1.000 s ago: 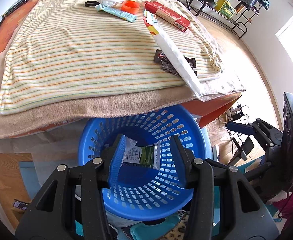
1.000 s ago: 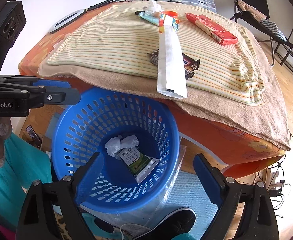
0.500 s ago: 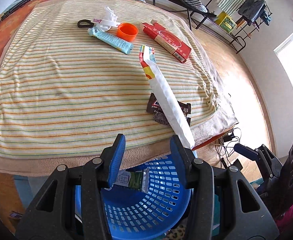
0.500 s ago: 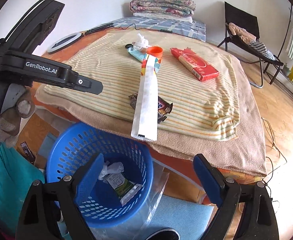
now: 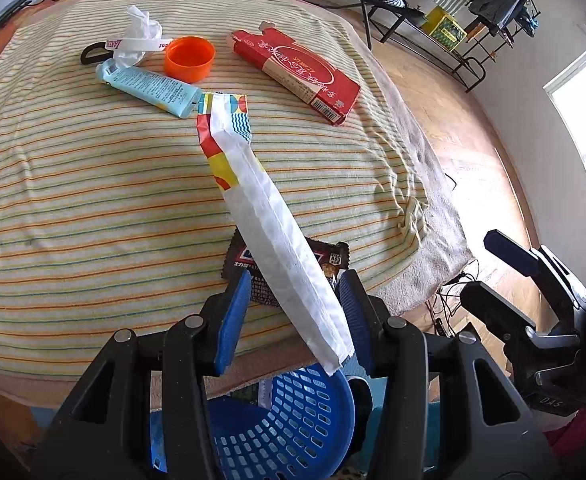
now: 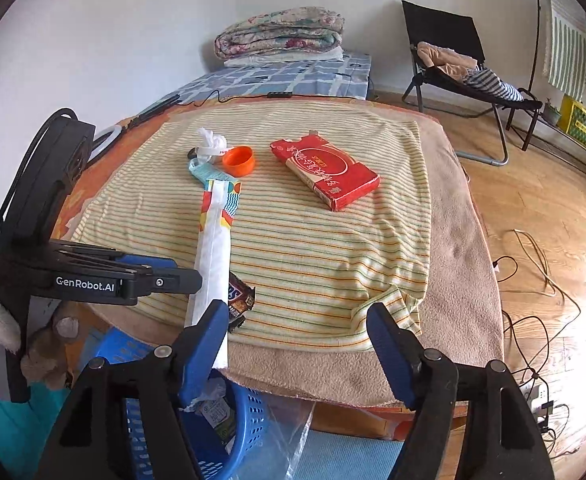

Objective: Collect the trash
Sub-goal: 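Grasp the long white paper wrapper with the left tool, then grasp the Snickers wrapper with the right tool while the left tool holds the paper wrapper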

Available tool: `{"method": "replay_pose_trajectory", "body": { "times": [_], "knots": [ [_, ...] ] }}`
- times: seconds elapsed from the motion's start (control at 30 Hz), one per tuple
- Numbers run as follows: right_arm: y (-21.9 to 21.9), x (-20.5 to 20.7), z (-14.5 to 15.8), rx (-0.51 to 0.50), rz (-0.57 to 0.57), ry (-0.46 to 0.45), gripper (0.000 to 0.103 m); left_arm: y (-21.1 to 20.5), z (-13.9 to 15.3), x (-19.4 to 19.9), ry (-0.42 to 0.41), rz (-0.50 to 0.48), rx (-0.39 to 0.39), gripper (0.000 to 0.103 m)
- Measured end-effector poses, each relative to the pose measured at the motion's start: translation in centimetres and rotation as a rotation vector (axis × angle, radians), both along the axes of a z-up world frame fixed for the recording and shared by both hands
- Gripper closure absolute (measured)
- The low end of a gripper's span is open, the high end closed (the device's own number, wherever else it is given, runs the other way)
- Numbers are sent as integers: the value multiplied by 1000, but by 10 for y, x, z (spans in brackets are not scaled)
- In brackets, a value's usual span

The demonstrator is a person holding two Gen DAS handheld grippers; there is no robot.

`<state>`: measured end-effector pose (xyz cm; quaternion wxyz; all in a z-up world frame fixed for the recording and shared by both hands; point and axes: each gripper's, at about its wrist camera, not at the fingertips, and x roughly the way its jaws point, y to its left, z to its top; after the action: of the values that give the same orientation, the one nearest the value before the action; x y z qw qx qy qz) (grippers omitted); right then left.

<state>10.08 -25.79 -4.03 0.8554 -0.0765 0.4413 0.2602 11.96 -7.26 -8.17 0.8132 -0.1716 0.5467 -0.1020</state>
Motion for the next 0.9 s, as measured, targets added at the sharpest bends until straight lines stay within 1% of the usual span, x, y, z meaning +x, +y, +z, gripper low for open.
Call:
{"method": "replay_pose_trajectory", "body": {
  "times": [0.13, 0.33, 0.47, 0.53, 0.57, 0.63, 0.7, 0.73, 0.77, 0.83, 0.9],
  "knots": [
    [-1, 10, -14, 44, -2, 87, 36, 2, -11, 24, 24, 29, -5, 56],
    [3, 17, -26, 71, 13, 149, 36, 6, -27, 44, 59, 51, 6, 56],
    [6, 22, -36, 92, 5, 205, 38, 5, -29, 51, 46, 52, 14, 56],
    [9, 22, -39, 96, 3, 223, 40, 4, -27, 53, 30, 48, 20, 61],
    [10, 23, -41, 101, 5, 232, 41, 3, -26, 54, 26, 45, 20, 69],
    [12, 24, -45, 110, 10, 249, 45, 4, -25, 56, 19, 45, 11, 75],
    [15, 26, -49, 105, 13, 260, 47, 4, -23, 56, 7, 44, 11, 84],
    [17, 28, -52, 105, 14, 269, 49, 5, -22, 56, 3, 45, 12, 88],
    [19, 30, -55, 110, 17, 283, 51, 6, -21, 55, -1, 46, 8, 95],
    [22, 33, -60, 125, 22, 313, 58, 9, -16, 53, -13, 45, 3, 96],
    [26, 34, -63, 125, 24, 323, 59, 11, -10, 51, -26, 48, 0, 97]
  ]
}}
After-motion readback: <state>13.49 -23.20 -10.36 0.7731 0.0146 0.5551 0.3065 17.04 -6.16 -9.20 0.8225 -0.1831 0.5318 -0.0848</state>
